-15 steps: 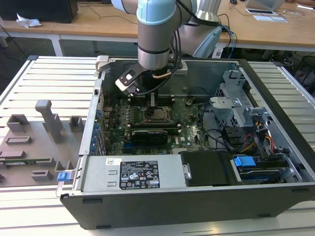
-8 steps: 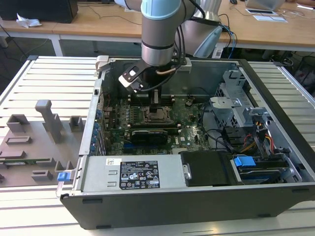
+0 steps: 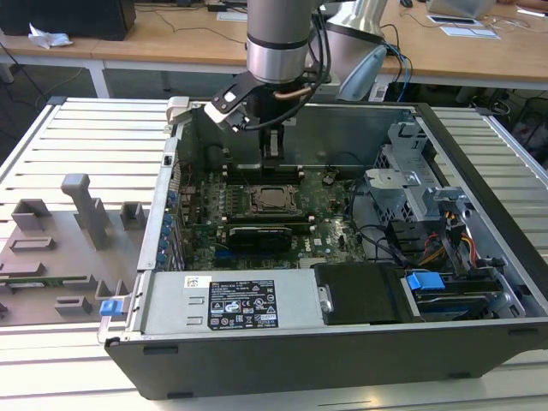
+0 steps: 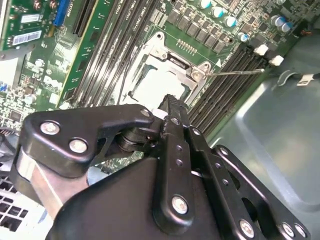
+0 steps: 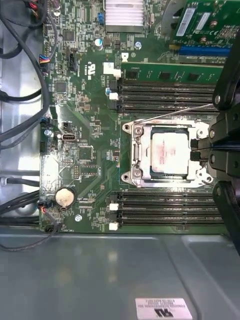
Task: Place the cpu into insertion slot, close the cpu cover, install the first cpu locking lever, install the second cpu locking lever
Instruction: 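Close the cpu cover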
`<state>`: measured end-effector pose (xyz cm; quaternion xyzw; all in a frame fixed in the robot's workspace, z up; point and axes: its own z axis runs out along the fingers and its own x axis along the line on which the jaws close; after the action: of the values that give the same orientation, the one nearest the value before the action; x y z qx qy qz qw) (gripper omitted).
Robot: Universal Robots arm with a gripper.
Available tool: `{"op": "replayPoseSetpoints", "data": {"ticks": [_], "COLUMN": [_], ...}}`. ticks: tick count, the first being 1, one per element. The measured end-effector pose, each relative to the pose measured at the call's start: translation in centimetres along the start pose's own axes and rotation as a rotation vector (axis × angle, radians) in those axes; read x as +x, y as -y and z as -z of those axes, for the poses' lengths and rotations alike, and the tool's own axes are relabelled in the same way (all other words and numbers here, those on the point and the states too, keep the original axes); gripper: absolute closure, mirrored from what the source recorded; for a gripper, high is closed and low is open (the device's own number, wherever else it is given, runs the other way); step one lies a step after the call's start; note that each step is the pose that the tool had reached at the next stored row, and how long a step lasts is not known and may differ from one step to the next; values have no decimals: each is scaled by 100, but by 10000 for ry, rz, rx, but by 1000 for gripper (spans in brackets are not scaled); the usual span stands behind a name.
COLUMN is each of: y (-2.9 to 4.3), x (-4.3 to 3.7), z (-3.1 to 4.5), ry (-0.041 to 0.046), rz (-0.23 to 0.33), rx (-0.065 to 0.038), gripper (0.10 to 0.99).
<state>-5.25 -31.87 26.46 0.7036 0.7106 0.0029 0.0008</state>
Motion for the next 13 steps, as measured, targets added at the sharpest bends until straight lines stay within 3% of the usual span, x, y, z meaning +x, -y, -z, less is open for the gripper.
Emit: {"op": "replayPoseSetpoints", "data": {"ticks": [3, 13], "y": [-1, -1], "x": [0, 1], "z": [63, 138], "ry": [0, -2], "rz": [0, 0], "rx": [0, -1], "gripper": [980, 980]}}
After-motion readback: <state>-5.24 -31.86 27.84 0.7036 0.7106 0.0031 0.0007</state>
